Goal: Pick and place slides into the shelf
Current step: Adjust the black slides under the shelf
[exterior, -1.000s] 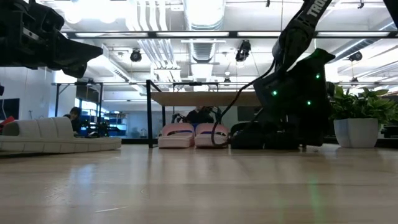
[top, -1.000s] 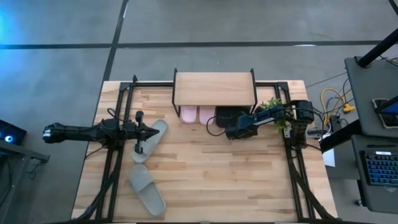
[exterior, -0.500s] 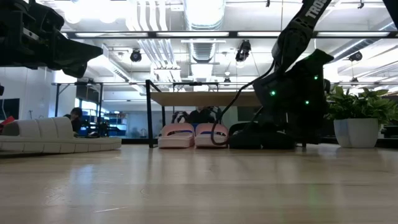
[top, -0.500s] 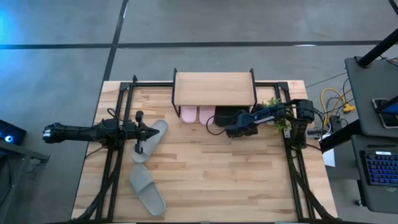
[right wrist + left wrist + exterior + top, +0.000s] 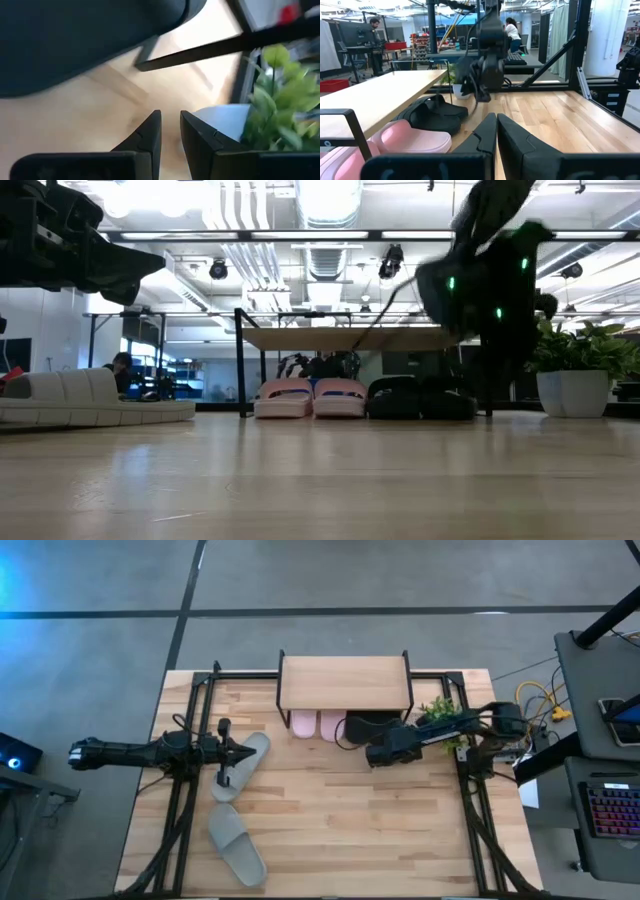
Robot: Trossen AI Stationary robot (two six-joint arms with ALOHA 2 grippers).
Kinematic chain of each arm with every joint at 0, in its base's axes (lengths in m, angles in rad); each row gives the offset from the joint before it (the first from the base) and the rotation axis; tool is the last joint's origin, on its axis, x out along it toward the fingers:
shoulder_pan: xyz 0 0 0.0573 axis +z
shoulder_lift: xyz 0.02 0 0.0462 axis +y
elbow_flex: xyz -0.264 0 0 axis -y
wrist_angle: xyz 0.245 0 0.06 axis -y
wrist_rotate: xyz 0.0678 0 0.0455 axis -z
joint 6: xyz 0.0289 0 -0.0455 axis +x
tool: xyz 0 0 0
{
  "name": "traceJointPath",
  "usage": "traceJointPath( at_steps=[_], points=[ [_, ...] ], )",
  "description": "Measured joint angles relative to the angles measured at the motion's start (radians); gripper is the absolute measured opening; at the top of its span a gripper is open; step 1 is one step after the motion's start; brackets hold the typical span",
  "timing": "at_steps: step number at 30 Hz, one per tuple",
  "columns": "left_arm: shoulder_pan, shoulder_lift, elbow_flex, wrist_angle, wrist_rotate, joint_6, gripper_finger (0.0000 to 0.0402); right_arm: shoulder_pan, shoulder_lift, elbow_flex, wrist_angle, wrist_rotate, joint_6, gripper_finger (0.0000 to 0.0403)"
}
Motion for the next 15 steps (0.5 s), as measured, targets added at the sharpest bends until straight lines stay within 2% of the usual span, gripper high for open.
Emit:
traceJointPath(
  at_steps=[5,9,15],
  points=[
    [0.000,0.000,0.000,0.000,0.000,0.000,0.0000,0.047,-0.154,0.006,0.020,-0.034,0.087,0.0063],
    [0.000,0.000,0.000,0.000,0.000,0.000,0.0000,0.047,-0.253,-0.005,0.114,-0.049,0.060,0.0063],
    [0.000,0.000,0.000,0.000,0.000,0.000,0.0000,0.026,-0.236,-0.021,0.183,-0.113,0.040,0.0063]
  ],
)
